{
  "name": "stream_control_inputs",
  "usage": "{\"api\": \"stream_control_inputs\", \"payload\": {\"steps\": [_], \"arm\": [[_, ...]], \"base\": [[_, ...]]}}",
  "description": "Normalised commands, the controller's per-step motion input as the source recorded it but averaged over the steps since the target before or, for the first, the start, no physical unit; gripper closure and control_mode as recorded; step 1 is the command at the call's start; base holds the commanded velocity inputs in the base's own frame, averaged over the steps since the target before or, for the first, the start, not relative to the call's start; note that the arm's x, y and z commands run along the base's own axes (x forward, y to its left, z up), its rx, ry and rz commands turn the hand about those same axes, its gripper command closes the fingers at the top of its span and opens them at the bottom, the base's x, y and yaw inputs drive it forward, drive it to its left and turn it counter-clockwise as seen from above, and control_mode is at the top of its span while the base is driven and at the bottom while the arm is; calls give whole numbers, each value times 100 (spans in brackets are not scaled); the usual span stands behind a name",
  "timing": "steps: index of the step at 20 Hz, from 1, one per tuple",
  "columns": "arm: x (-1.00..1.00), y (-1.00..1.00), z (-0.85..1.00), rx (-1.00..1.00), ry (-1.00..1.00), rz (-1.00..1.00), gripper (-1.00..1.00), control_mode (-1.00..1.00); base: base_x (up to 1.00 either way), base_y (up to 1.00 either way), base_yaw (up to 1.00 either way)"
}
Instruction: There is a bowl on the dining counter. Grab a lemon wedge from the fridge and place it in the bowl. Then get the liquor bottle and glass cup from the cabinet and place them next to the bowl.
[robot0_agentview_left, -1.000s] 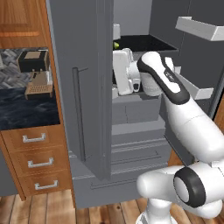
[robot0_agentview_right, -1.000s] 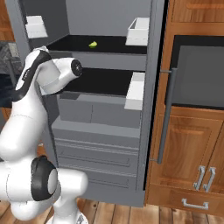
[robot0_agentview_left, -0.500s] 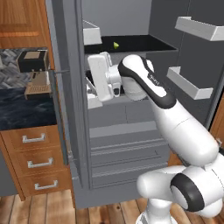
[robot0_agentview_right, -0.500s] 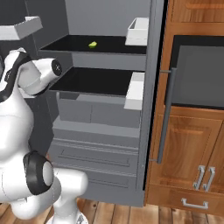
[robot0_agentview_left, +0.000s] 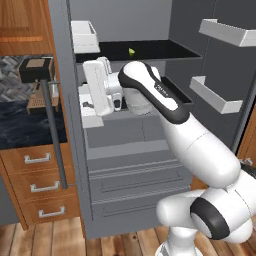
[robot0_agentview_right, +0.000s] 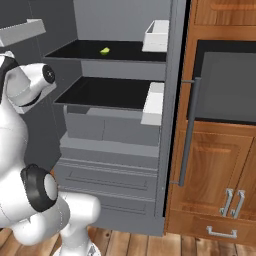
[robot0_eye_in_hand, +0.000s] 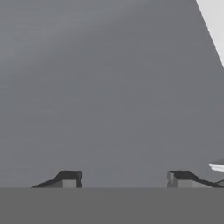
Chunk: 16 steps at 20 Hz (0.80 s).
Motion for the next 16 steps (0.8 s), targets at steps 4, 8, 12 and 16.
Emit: {"api": "stream_control_inputs", "payload": {"steps": [4, 8, 12, 16], "arm": [[-12, 23, -5, -10, -1, 0, -100, -100], [-29, -15, -2, -10, -5, 0, -100, -100], [-72, -59, 5, -16, -18, -5, -100, -100], [-60, -75, 15, -17, -16, -7, -100, -100]], "base": [[0, 0, 0], [0, 0, 0], [0, 0, 0], [0, 0, 0]]}}
